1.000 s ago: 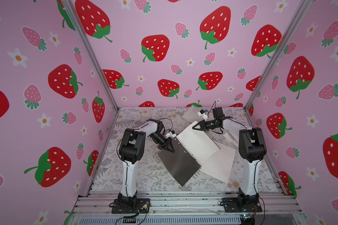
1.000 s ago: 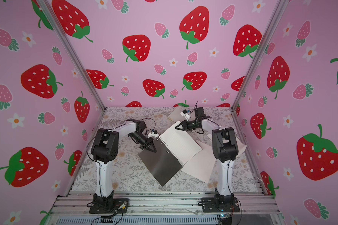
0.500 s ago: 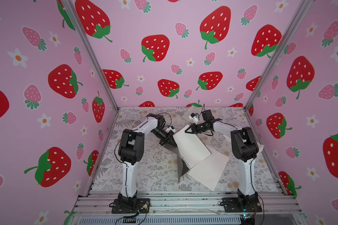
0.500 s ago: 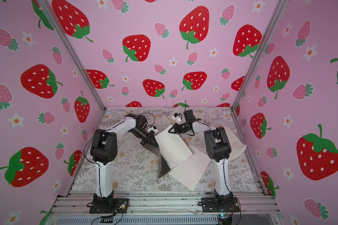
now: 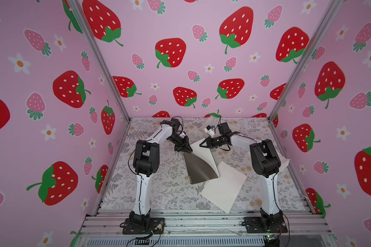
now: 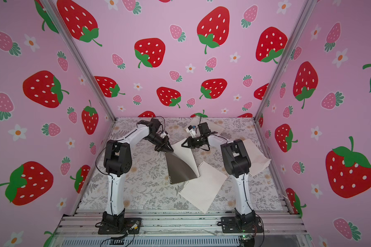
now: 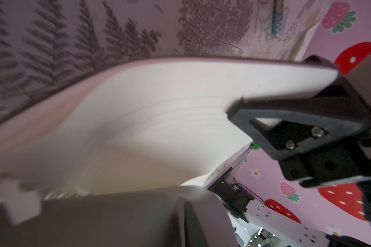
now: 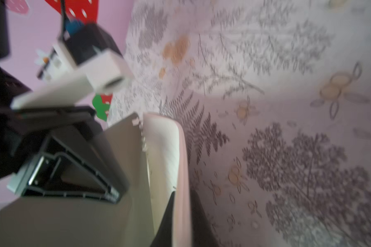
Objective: Tear off pages from different notebooks
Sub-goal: Close the notebook at the center of the board.
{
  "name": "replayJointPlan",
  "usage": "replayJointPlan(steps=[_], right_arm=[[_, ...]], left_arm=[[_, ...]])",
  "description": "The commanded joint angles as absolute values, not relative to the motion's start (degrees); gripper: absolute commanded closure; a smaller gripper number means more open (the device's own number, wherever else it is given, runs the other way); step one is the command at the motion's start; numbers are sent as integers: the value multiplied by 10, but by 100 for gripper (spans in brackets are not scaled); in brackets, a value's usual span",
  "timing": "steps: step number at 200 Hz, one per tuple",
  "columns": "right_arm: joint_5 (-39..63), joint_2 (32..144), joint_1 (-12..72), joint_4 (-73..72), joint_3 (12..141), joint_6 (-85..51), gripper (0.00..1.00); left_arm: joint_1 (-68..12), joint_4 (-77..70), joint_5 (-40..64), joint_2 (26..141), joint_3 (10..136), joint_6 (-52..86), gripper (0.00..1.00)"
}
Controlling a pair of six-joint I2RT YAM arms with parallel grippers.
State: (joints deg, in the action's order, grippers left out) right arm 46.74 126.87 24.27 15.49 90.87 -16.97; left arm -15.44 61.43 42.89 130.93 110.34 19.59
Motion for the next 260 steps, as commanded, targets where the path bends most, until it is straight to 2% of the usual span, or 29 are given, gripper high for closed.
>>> replayJointPlan(steps=[1,17,27,65,94,122,145,188,210,232,260], right_arm=[[465,1272,249,168,907,-173,78],[457,1271,249,163,907,-177,74],[457,1271,249,161,907,-180,74],[443,1274,250,164,903,-179,74],[404,1271,250,173,900,-172,72],[363,1267,250,180,900,-164,72],[336,1259,250,185,900,-156,71],[270,1230,250,176,887,-149,71],[193,1184,250,161,868,-135,70],[159,1133,253,146,850,-112,70],[196,1090,296,203,855,-7,70]], left_arm=[[-155,611,348,1326,1139,191,76],[-154,620,302,1329,1163,192,70],[-154,621,276,1326,1176,190,64],[-154,631,209,1310,1214,166,56],[-156,616,116,1276,1206,156,53],[-157,593,-43,1235,1174,159,52],[-155,575,-107,1211,1147,158,51],[-154,566,-92,1210,1139,172,51],[-154,547,-71,1203,1127,188,51],[-154,529,-65,1193,1118,192,51],[-154,454,-58,1143,1049,207,51]])
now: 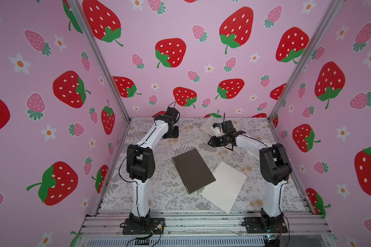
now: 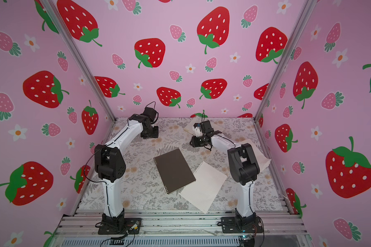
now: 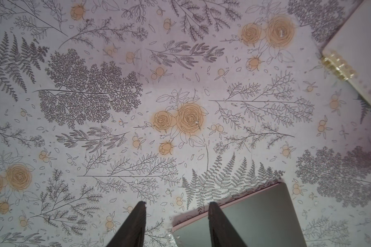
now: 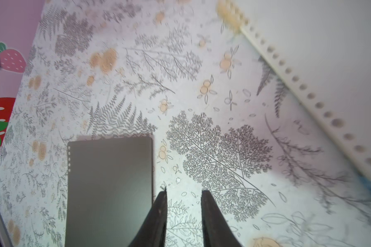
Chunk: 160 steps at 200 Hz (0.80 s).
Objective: Tear off pages from different notebooks
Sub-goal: Move the notebook to the center of the board.
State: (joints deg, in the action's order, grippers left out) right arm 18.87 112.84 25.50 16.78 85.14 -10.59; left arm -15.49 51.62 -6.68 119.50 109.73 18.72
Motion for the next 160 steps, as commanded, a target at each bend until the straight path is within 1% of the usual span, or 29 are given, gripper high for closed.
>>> replayJointPlan(steps=[1,21,41,54,70,100,160], right_arm=[[199,1089,298,209,856,-2,70],[210,1108,358,328,876,87,71],[143,1145,431,401,870,158,72],[115,1166,460,435,879,168,72],[114,1179,462,470,902,159,74],[136,1236,462,570,973,191,77],[201,1351,456,586,1029,169,79]], left_arm=[[-154,451,-59,1141,1045,209,51],[-148,389,-77,1094,977,238,51],[-142,344,-104,1058,925,255,51],[-140,325,-116,1045,905,255,51],[-136,322,-114,1042,899,256,51],[-133,342,-109,1041,902,250,50],[-133,352,-105,1008,866,253,50]])
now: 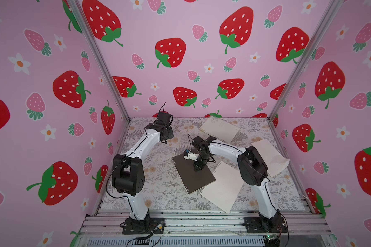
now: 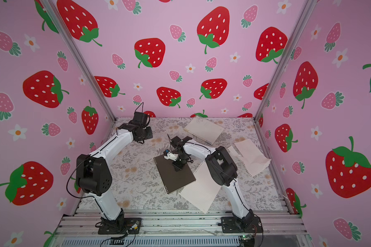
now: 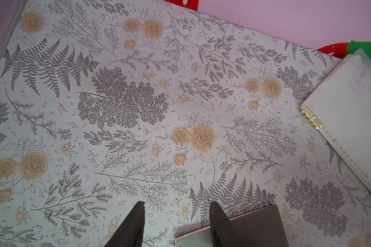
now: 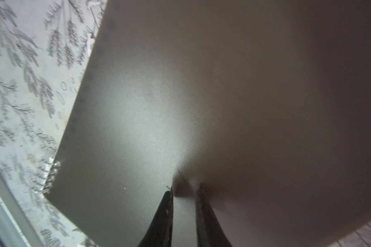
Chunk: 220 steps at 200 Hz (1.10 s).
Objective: Tear off pages from different notebooks
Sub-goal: Move the notebook to the center of the board.
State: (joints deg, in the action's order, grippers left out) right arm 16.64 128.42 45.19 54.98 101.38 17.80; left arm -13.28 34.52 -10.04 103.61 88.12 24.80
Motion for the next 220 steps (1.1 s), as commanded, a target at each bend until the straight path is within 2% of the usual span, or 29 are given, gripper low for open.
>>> replayJointPlan(steps=[1,49,58,74,110,157,182,220], right_arm=[[202,1353,456,586,1031,168,79],[154,1439,427,563,1125,110,81],[190,1446,413,569,1146,106,80],[192,1451,392,539,1168,69,81],[227,1476,357,566,1292,45,81],[218,1488,332,551,1388,28,79],[223,1430,334,550,1339,37,79],[259,1282,366,532,1132,81,78]], left_arm=[[-133,352,-105,1007,866,252,50],[-130,361,-101,991,850,244,48],[-129,361,-101,987,844,245,48],[-130,353,-99,981,830,250,48],[-130,368,-96,976,836,252,48],[-129,372,-91,976,838,256,48],[-130,363,-88,974,835,264,48],[-131,352,-77,982,831,275,48]])
